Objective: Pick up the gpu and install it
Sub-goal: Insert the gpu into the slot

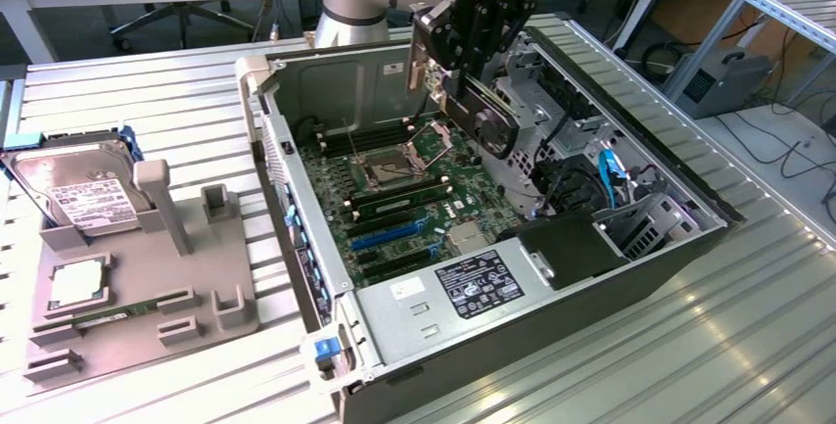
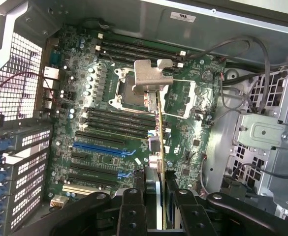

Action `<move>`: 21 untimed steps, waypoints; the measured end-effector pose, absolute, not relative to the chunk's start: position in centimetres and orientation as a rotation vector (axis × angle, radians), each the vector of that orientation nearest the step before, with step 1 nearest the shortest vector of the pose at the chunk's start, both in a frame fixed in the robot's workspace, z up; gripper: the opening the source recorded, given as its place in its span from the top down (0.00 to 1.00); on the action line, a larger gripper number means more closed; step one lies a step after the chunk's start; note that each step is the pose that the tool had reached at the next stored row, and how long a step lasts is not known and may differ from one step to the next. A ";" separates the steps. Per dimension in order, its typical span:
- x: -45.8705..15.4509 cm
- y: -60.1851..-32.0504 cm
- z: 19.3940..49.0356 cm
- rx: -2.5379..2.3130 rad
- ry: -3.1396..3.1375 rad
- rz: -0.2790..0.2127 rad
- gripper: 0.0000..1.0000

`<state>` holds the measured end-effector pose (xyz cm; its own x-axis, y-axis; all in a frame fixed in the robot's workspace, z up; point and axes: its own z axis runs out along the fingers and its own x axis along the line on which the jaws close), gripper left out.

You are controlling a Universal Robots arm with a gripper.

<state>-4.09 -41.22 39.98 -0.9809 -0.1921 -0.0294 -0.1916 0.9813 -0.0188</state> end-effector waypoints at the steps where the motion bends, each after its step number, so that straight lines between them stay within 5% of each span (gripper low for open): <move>1: -4.1 -41.2 40.0 -0.302 3.096 -0.025 0.73; 21: -4.1 -41.2 40.0 -0.353 3.090 -0.024 0.73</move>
